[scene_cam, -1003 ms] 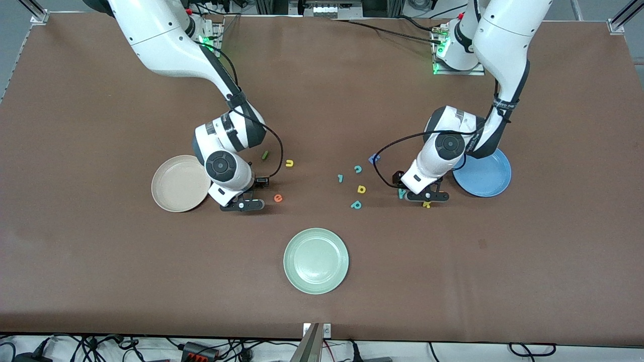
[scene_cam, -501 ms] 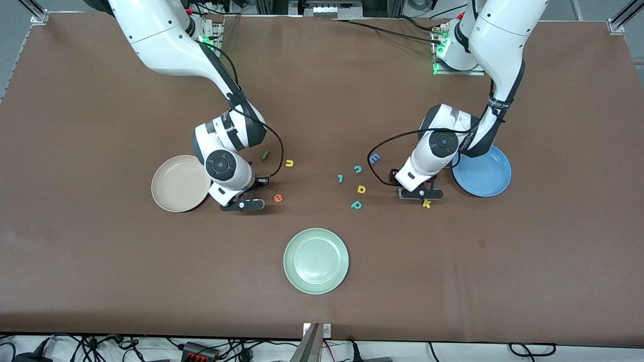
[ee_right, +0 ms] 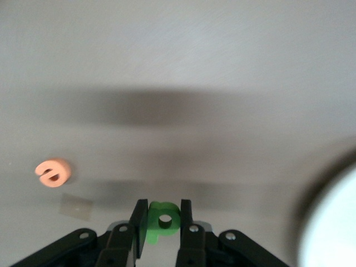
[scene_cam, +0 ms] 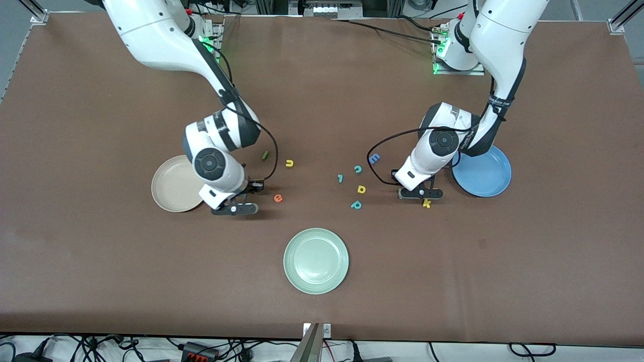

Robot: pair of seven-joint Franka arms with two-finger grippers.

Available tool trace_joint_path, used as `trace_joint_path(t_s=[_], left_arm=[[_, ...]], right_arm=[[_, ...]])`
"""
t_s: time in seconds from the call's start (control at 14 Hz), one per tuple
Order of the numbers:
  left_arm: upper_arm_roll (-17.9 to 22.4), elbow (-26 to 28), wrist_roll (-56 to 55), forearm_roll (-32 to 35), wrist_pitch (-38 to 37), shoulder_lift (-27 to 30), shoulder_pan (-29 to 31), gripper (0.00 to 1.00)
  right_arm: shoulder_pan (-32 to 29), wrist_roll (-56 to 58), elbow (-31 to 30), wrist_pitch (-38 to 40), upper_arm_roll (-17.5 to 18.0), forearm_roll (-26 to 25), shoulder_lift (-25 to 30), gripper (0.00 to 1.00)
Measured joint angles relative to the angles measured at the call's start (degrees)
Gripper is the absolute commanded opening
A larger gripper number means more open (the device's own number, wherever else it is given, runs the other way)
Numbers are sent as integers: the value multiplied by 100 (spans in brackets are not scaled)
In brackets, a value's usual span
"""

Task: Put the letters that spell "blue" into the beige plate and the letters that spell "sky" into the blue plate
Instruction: 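Place the p and s on the beige and blue plates with both grippers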

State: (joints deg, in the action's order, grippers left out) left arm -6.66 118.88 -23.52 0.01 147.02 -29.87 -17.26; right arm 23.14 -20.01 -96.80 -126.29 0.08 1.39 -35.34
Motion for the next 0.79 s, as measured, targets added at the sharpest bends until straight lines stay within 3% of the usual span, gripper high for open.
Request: trace_joint_path(t_s=[0.29,0.57,0.64,0.72,0.79], left_arm=[[0,-21,0,0,-157,29,3,4],[94,-473,4,91,-1788,539,70,4],[165,-670,4,376,-2345,687,127,4],[203,-821,3,760,-2781,790,242,4],[220,-890,4,1046,-3033,840,396,4]], right_arm=[[-1013,888,-24,807,-31,-2,240,5],[-1503,1243,-427,883,-29,-6,214,8],[-1550,1261,-573,755,-29,-11,205,37],[-1579,1297,-691,632,-29,-13,196,99],[-1604,1307,-764,547,-29,-14,190,100]])
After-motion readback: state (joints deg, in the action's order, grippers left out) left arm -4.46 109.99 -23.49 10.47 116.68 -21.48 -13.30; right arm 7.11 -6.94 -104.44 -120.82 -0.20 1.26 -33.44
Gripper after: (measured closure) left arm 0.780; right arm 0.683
